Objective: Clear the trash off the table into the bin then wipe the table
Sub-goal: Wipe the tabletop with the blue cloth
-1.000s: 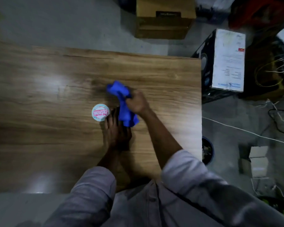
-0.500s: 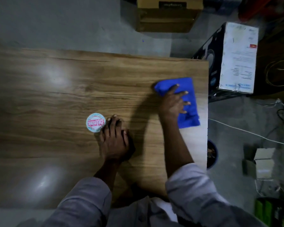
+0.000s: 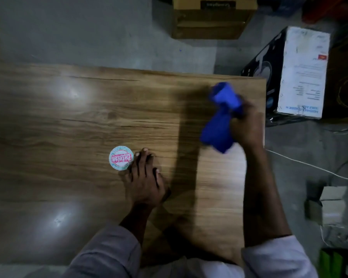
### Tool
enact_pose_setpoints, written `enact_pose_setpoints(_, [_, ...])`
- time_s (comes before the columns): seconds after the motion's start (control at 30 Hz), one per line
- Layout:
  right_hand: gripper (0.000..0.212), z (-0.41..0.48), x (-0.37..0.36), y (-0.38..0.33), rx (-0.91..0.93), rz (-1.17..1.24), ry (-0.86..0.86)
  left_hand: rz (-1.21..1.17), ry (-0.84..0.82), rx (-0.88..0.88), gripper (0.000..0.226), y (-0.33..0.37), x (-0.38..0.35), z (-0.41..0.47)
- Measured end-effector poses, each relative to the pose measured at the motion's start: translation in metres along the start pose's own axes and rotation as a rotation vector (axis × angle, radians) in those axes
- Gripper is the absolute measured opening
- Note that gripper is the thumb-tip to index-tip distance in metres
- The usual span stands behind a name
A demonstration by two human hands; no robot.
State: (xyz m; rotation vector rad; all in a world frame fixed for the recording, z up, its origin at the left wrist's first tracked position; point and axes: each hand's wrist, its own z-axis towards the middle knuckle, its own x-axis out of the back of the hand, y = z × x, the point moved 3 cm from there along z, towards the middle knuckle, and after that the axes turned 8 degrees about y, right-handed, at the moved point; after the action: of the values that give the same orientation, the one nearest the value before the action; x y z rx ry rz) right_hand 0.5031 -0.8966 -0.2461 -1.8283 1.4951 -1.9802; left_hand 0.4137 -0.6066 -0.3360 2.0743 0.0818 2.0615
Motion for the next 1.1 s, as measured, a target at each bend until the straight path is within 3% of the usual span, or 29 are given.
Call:
enact_pose_setpoints(0.07, [0.059,0.025,0.022,0.01,-0.097,-0.177,0.234,-0.003,0.029,0.001,0.057,-0.002,-0.002,0.0])
enact_pose_setpoints(0.17, [0.068,0.058,-0.005,0.019,-0.099,-0.161,0.24,0.008,0.029,-0.001,0.057,-0.001,-0.001,0.001])
enact_pose_setpoints(0.33, [0.067,0.073,-0.107,-0.004,0.067,-0.45,0.0,-0.053,0.04,0.037,0.057,0.003,0.004,0.0])
enact_pose_setpoints(0.47, [0.068,0.029,-0.179,-0.064,0.486,-0.462,-0.131,-0.032,0.057,0.012,0.066,0.002,0.003,-0.001])
enact_pose_setpoints(0.5, [0.066,0.012,-0.189,-0.076,0.59,-0.426,-0.182,-0.02,0.05,0.013,0.068,0.0,0.002,-0.002])
enact_pose_setpoints(0.57, [0.065,-0.02,-0.199,-0.09,0.702,-0.26,-0.472,-0.003,0.028,0.024,0.069,-0.001,0.0,-0.001])
enact_pose_setpoints(0.63, [0.064,-0.042,-0.18,-0.094,0.634,0.019,-0.762,-0.008,0.026,0.028,0.066,-0.002,-0.002,-0.002])
enact_pose_setpoints(0.67, [0.057,-0.042,-0.168,-0.09,0.545,0.162,-0.769,-0.013,0.048,0.018,0.06,-0.003,-0.003,-0.002])
enact_pose_setpoints(0.77, [0.054,-0.012,-0.11,-0.064,0.327,0.343,-0.441,-0.026,0.097,-0.022,0.048,-0.005,-0.005,-0.002])
enact_pose_setpoints(0.93, [0.068,0.041,-0.029,-0.03,0.276,0.08,0.174,-0.06,0.017,-0.004,0.053,-0.007,-0.006,-0.002])
enact_pose_setpoints(1.0, [0.071,0.052,-0.039,-0.021,0.283,-0.014,0.175,-0.103,0.004,0.003,0.055,-0.005,-0.006,-0.002])
enact_pose_setpoints(1.1, [0.072,0.04,-0.096,-0.01,0.197,-0.374,-0.08,-0.15,-0.001,0.008,0.06,-0.005,-0.006,-0.003])
